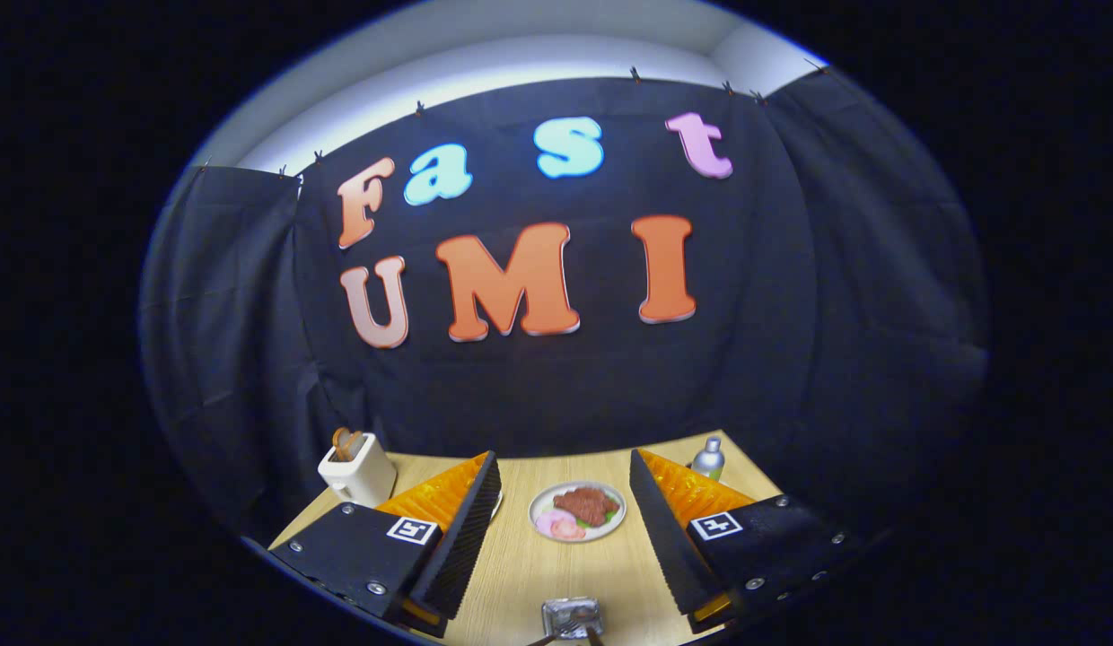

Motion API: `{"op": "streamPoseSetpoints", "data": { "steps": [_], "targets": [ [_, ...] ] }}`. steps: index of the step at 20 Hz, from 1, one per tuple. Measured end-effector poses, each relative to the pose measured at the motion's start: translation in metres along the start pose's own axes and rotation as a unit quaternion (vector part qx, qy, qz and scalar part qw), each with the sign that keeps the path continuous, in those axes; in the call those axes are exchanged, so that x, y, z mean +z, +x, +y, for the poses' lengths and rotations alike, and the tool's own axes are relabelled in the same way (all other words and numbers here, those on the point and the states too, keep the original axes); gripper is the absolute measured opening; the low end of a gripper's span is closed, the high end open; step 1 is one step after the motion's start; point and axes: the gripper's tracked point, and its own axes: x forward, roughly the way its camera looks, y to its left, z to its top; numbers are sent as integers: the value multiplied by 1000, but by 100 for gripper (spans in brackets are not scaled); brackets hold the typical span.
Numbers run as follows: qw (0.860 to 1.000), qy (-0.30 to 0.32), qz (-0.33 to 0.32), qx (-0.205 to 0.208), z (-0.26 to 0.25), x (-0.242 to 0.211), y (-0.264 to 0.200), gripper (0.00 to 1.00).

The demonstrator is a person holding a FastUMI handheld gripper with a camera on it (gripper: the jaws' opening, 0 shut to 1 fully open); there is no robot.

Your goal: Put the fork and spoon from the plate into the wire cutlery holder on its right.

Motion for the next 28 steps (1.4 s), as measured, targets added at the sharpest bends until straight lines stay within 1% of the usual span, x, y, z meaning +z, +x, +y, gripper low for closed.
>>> {"op": "streamPoseSetpoints", "data": {
  "steps": [2, 5, 8, 11, 13, 14, 15, 18, 20, 21, 25, 28],
  "targets": [
    [998, -18, -59, -4, 3, 43, -7, 89],
    [992, -6, -126, 8, 11, 92, -5, 90],
    [986, 7, -169, 13, 18, 128, -1, 92],
    [979, 5, -204, 25, 29, 151, -3, 94],
    [975, -5, -220, 32, 37, 157, -5, 95],
    [973, -12, -226, 34, 54, 163, -36, 95],
    [973, -17, -230, 31, 40, 161, -5, 95],
    [974, -26, -223, 26, 42, 156, 0, 96],
    [977, -23, -212, 18, 33, 151, 3, 96],
    [979, -22, -203, 16, 46, 151, -26, 97],
    [984, -9, -176, 2, 33, 133, -16, 97],
    [986, -13, -164, -13, 24, 122, -10, 97]
  ]
}}
